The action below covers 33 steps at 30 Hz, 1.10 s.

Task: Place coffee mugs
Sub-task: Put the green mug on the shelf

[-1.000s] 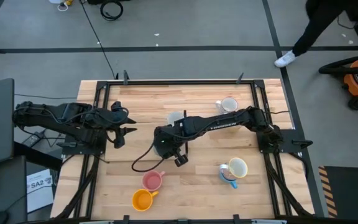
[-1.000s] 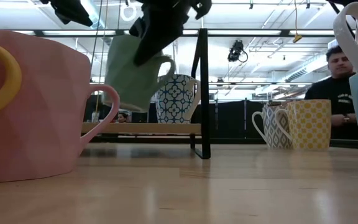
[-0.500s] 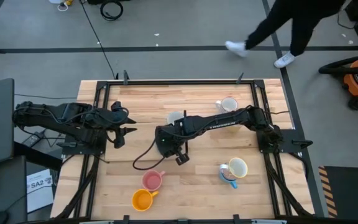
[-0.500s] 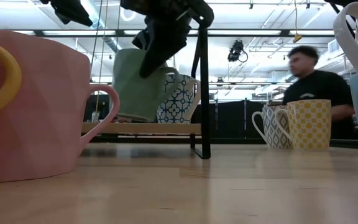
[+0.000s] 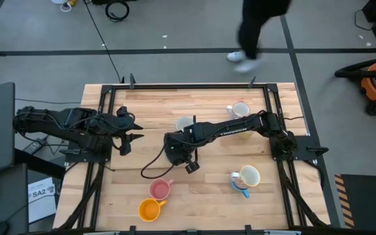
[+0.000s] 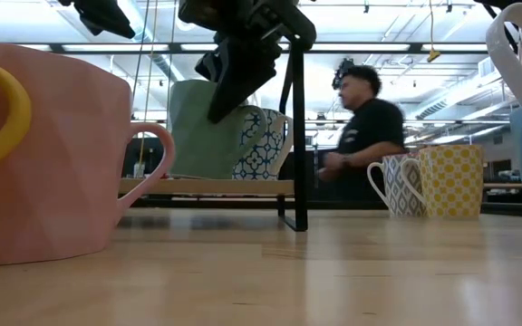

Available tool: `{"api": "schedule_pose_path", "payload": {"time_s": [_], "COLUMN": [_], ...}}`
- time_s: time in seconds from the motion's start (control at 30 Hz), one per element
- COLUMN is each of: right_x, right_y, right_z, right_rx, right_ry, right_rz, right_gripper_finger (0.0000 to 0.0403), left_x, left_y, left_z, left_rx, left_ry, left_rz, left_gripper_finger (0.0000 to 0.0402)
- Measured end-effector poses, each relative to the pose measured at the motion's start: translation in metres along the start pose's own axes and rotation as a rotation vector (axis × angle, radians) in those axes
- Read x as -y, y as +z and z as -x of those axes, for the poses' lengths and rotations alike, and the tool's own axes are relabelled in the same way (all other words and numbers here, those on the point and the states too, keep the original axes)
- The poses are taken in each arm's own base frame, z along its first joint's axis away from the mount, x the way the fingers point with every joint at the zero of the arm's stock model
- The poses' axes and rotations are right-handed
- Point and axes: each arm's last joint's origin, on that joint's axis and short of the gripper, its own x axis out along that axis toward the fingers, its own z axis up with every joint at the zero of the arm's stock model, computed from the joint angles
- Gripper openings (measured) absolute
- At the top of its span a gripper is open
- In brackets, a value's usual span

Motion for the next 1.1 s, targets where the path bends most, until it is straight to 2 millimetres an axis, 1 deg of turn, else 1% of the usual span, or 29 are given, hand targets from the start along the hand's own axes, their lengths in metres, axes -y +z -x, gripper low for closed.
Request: {"api": "schedule_pose_path", "payload": {"time_s": [0.1,0.2,0.47,0.57,0.7,0.87,1.1], "right_x": [0.0,0.0,0.0,0.001,0.001,0.002,-0.001], "right_y": [0.0,-0.002,-0.001,-0.002,-0.002,0.007,0.02], "right_z": [0.0,-0.002,-0.002,-0.002,-0.001,0.009,0.032], "right_rx": [-0.002,-0.013,-0.012,-0.028,-0.046,-0.025,0.003], "right_ry": [0.001,0.006,0.001,-0.034,-0.073,-0.092,-0.102], "right_rz": [0.0,-0.003,-0.003,-0.003,-0.001,0.006,0.017], "right_gripper_finger": [0.005,0.0062,0.0114,0.0128,0.0134,0.0133,0.0133], "left_x": [0.0,0.0,0.0,0.0,0.0,0.0,0.0], "left_y": [0.0,0.0,0.0,0.0,0.0,0.0,0.0], "left_z": [0.0,0.0,0.0,0.0,0.0,0.0,0.0], "left_rx": [0.0,0.0,0.0,0.0,0.0,0.0,0.0], "left_ry": [0.0,0.0,0.0,0.0,0.0,0.0,0.0], "left_rz": [0.0,-0.001,0.0,0.0,0.0,0.0,0.0], "left_gripper_finger": [0.0141,0.0141,0.0141,0.0141,0.0141,0.0141,0.0141]}}
